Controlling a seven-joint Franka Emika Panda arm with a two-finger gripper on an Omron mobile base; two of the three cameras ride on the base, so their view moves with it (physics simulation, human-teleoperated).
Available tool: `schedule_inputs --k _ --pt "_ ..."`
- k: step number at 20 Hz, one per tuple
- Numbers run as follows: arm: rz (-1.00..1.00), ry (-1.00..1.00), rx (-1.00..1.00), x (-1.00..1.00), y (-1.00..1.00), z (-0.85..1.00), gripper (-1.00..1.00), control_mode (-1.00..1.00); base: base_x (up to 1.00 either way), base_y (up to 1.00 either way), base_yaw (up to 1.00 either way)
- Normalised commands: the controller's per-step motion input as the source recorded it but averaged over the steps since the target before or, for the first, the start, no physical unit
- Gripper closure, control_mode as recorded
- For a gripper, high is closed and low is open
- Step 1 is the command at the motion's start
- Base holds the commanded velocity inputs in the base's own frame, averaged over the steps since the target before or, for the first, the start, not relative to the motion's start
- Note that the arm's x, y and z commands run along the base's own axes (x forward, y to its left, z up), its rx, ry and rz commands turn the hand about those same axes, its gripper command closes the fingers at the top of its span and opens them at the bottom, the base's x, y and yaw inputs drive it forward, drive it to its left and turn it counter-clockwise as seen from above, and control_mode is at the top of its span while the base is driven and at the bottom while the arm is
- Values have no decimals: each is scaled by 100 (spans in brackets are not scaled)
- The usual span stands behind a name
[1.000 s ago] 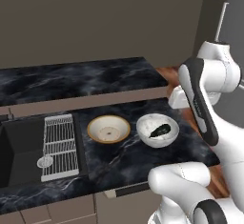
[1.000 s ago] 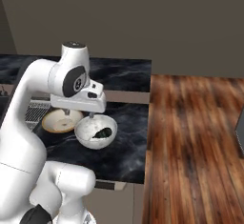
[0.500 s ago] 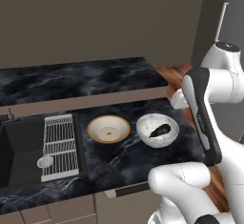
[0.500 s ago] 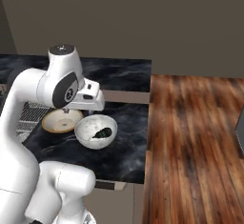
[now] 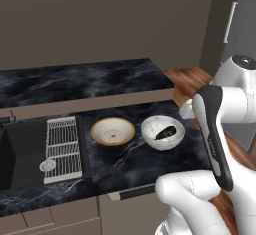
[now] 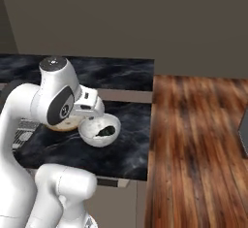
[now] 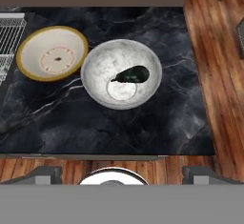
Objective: Pick the eggplants from the cabinet and place them in one bowl. Pick the avocado from the sink and place it in the other bowl.
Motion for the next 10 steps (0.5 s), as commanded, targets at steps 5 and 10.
schedule_inputs --k 5,10 --pt "0 0 0 0 0 0 -100 100 -24 17 48" --pt "0 0 0 0 0 0 -100 100 0 30 70"
